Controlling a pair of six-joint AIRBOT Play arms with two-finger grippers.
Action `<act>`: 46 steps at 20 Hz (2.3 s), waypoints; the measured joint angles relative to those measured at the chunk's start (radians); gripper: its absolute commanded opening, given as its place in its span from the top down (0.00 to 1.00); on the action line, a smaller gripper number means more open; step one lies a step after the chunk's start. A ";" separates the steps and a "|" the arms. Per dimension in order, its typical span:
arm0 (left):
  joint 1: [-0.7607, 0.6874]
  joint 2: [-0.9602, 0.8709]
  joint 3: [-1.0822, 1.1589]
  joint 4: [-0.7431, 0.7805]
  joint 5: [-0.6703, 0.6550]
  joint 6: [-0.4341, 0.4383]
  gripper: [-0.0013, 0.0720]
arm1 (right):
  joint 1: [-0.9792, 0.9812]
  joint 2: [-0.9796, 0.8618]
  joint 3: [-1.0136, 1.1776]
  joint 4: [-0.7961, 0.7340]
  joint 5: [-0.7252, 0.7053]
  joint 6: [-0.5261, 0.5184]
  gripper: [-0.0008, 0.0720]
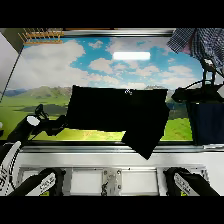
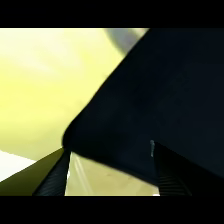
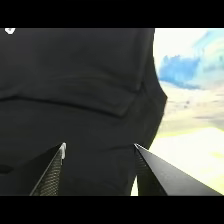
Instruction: Fold the clothes and pants, and hang the long-sleeved shirts on hangers.
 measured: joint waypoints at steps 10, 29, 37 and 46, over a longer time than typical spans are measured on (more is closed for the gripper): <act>-0.103 -0.064 0.104 0.012 0.019 -0.040 0.97 | -0.063 0.056 -0.207 0.003 0.032 0.000 0.35; -0.105 0.149 -0.035 0.027 0.021 -0.014 0.97 | -0.034 0.035 -0.786 0.315 -0.213 -0.068 0.97; 0.011 0.263 -0.035 0.130 -0.165 0.001 0.97 | -0.064 0.143 -0.679 0.177 -0.069 -0.101 0.97; 0.016 0.372 -0.002 0.197 -0.363 0.048 0.97 | -0.115 0.182 -0.456 0.107 0.082 -0.108 0.97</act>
